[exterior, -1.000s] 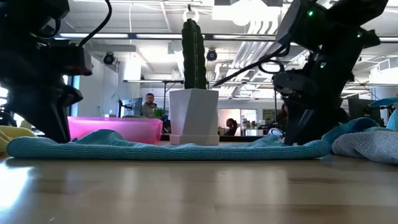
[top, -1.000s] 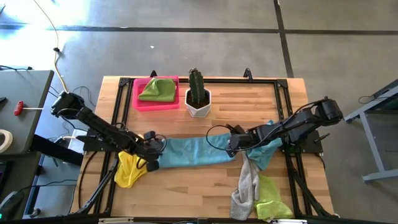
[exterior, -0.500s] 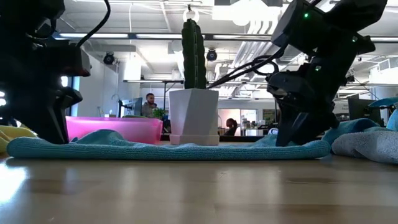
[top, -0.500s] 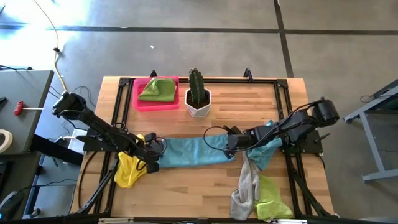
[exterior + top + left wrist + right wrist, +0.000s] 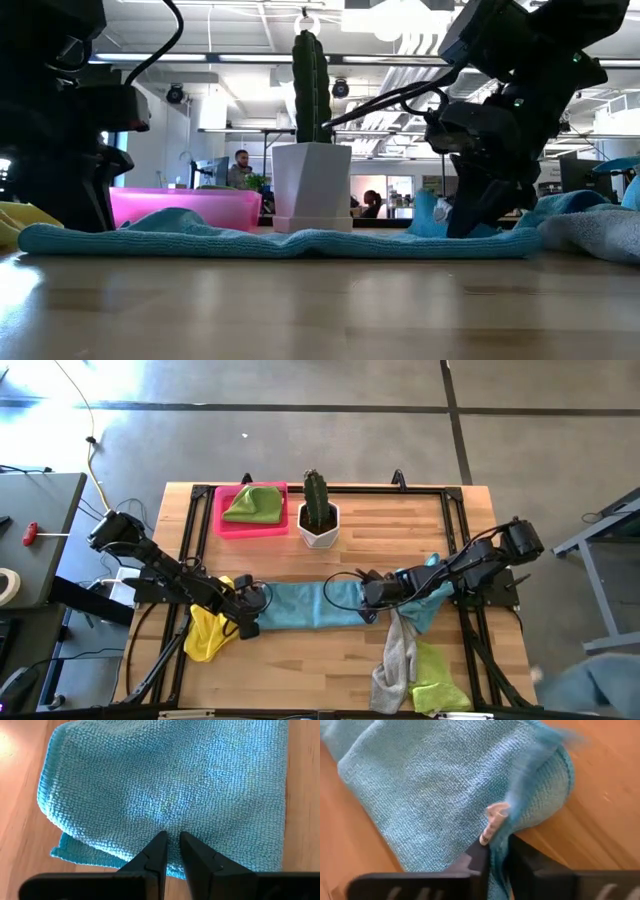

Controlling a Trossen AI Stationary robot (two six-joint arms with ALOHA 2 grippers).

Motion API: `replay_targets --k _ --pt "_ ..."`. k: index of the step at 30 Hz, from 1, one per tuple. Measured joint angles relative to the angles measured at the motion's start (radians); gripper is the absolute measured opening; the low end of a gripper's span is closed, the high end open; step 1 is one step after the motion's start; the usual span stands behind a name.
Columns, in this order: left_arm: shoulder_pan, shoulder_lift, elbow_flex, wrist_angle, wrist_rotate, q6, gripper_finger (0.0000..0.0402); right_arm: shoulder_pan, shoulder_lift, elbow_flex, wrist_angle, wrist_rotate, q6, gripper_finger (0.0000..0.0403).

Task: Fold microfiber towels
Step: Fold the left blue microfiber towel

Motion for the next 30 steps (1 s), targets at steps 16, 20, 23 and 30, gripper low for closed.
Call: replay_targets --k 16,20,23,30 --pt "-0.022 -0.005 0.111 0.000 0.079 0.008 0.0046 -0.041 -0.060 0.017 -0.247 -0.083 0.043 0.0001" --pt "-0.040 -0.006 0.134 0.004 0.093 0.000 0.0046 -0.042 -0.090 0.110 -0.484 -0.074 0.024 0.0001" --pt "-0.054 -0.007 0.144 0.006 0.092 -0.017 0.0046 -0.042 -0.087 0.208 -0.674 -0.061 0.023 0.0001" --pt "-0.077 -0.008 0.159 0.006 0.086 -0.035 0.0046 -0.043 -0.079 0.416 -0.864 -0.060 0.078 0.0000"
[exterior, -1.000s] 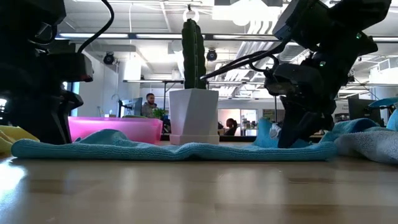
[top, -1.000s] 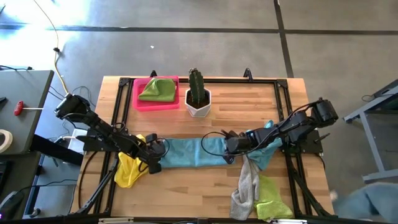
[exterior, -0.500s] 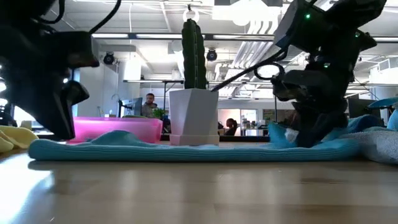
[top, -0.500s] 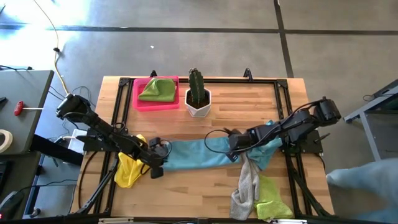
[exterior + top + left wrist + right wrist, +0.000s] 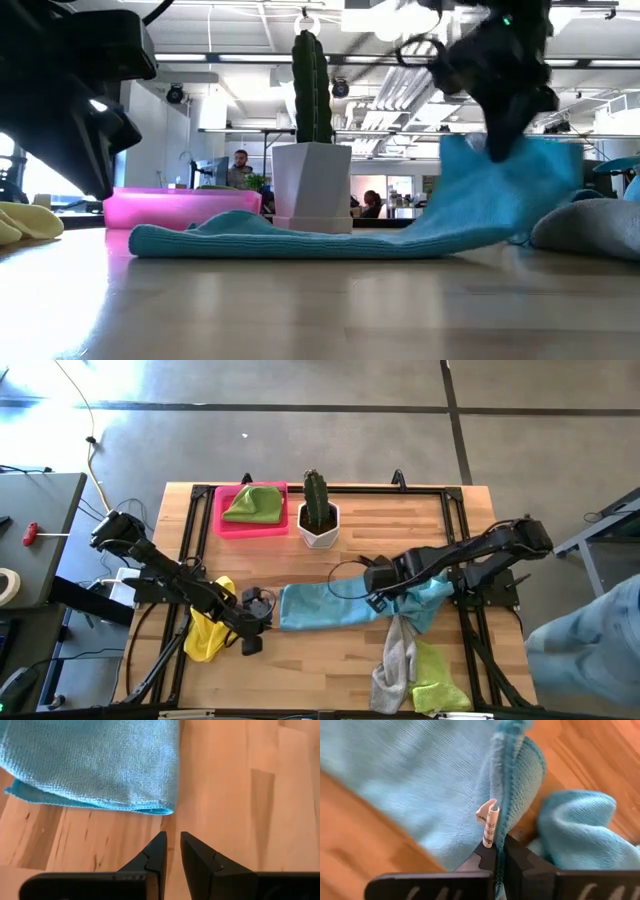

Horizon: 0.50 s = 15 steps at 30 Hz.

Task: Fold microfiber towels
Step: Fold the left blue microfiber towel

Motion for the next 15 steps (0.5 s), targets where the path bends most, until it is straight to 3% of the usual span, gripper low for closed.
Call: replay_targets --k 7,15 --pt "-0.015 0.000 0.007 0.001 -0.007 0.000 0.0046 0.000 0.070 0.160 -0.001 -0.002 0.043 0.0000" --pt "-0.045 0.000 0.007 0.000 -0.087 0.018 0.0046 -0.013 0.258 0.368 -0.001 -0.012 -0.040 0.0000"
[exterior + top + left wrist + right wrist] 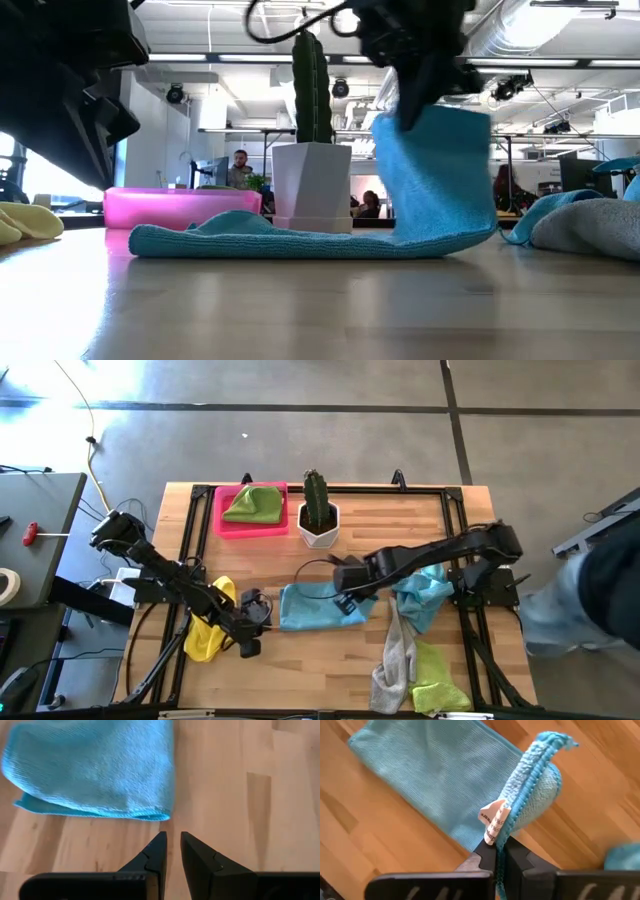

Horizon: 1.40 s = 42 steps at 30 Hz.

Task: Fold microfiber towels
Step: Fold the left blue microfiber towel

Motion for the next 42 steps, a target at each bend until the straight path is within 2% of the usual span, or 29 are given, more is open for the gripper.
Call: replay_targets --k 6,14,24,30,34,38,42 --pt "-0.013 0.000 0.000 -0.008 -0.089 0.001 0.0046 -0.025 0.158 0.147 0.003 0.000 -0.059 0.0000" --pt "-0.012 0.000 0.000 -0.045 -0.106 -0.043 0.0046 -0.043 0.308 0.271 0.042 0.000 -0.076 0.0000" --pt "-0.012 -0.001 0.000 -0.053 -0.155 -0.035 0.0046 -0.050 0.345 0.278 0.297 0.002 -0.048 0.0000" --pt "-0.012 -0.001 0.000 -0.053 -0.163 -0.008 0.0046 -0.049 0.345 0.276 0.317 0.004 -0.053 0.0000" --pt "-0.012 -0.001 0.000 -0.053 -0.165 -0.001 0.0046 -0.049 0.345 0.276 0.322 0.035 -0.113 0.0002" --pt "-0.012 -0.001 0.000 -0.053 -0.173 -0.001 0.0046 -0.046 0.345 0.276 0.340 0.036 -0.214 0.0031" --pt "-0.012 -0.001 0.000 -0.052 -0.177 -0.001 0.0046 -0.040 0.345 0.276 0.348 0.018 -0.239 0.0089"
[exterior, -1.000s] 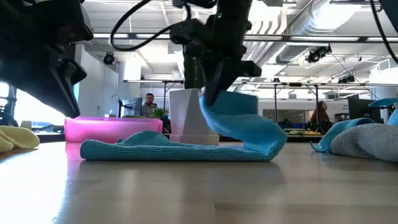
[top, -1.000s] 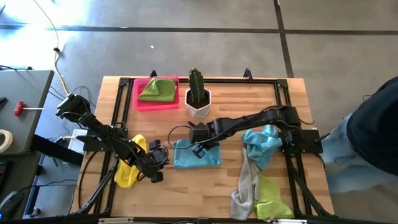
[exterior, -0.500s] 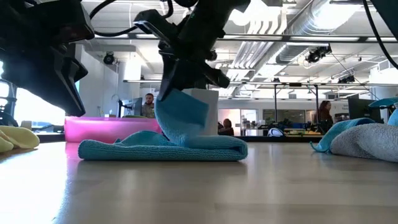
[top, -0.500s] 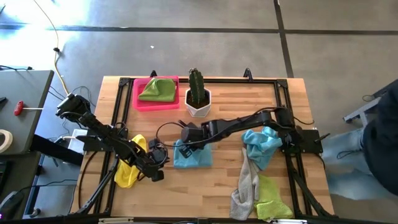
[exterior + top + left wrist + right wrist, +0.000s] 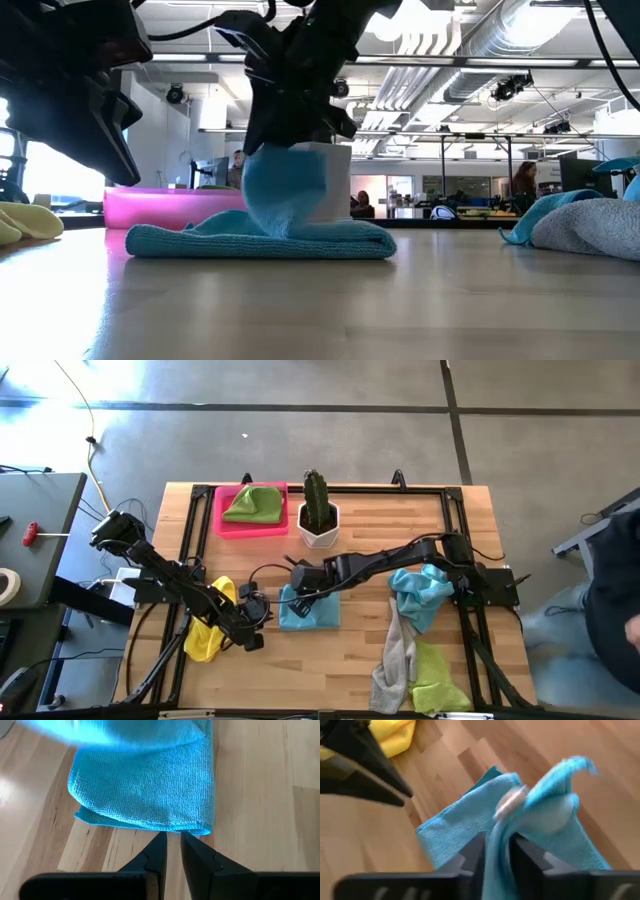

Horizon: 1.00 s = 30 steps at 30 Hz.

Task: Fold microfiber towels
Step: Fold the left blue microfiber towel

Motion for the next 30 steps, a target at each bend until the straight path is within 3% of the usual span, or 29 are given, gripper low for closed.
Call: replay_targets --k 5,9,12,16,20,23,30 --pt "0.000 0.000 0.000 0.000 -0.001 0.000 0.0046 0.007 0.000 -0.001 0.018 -0.048 -0.020 0.0150" --pt "0.000 0.000 0.000 0.000 -0.003 0.000 0.0046 0.021 0.000 0.004 0.058 -0.080 -0.087 0.0166" --pt "0.000 0.000 0.000 0.000 -0.003 0.000 0.0046 0.026 0.000 0.025 -0.067 -0.002 -0.092 0.0164" --pt "0.000 0.000 0.000 0.000 -0.003 0.000 0.0046 0.008 -0.002 0.019 -0.300 0.178 -0.043 0.0152" --pt "0.000 0.000 0.000 0.000 -0.003 0.000 0.0046 -0.023 -0.002 -0.012 -0.406 0.239 0.015 0.0141" --pt "0.000 0.000 0.000 0.000 -0.009 0.000 0.0046 -0.042 -0.003 -0.053 -0.342 0.220 -0.008 0.0134" --pt "0.000 0.000 0.000 0.000 -0.015 0.000 0.0046 -0.039 -0.001 -0.151 0.014 0.000 -0.045 0.0128"
